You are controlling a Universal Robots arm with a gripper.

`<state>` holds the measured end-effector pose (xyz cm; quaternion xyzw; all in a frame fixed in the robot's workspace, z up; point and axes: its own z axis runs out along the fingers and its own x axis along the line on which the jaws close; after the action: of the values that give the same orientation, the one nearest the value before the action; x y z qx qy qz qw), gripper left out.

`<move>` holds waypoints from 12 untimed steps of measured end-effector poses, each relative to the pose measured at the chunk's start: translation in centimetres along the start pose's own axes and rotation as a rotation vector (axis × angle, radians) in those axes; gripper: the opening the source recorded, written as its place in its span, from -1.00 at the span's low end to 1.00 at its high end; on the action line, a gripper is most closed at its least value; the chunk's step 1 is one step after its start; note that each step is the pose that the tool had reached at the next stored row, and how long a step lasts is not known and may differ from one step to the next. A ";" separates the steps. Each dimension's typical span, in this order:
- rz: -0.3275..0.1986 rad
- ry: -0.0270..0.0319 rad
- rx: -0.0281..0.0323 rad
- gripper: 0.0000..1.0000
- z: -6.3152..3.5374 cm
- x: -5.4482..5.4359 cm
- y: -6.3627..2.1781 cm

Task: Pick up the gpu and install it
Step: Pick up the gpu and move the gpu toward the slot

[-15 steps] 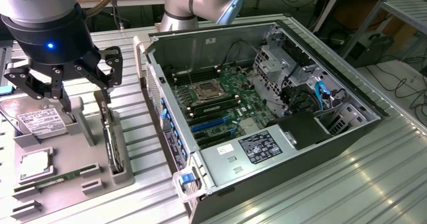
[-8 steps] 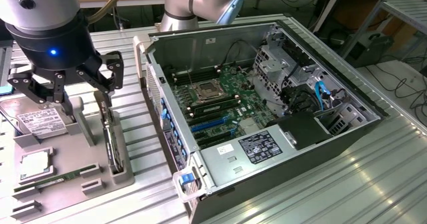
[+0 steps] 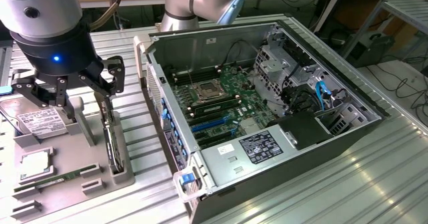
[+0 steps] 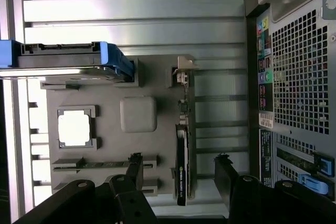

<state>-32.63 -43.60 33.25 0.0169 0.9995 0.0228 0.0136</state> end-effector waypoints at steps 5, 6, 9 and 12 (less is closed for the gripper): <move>0.000 0.0000 0.0000 0.33 0.57 0.0 -0.09; 0.000 0.0000 0.0000 0.33 0.66 0.0 -0.10; 0.000 0.0003 -0.0001 0.33 0.98 0.0 -0.13; 0.000 0.0003 0.0000 0.33 1.33 0.0 -0.17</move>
<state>-32.63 -43.71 31.91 0.0169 0.9995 0.0229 0.0134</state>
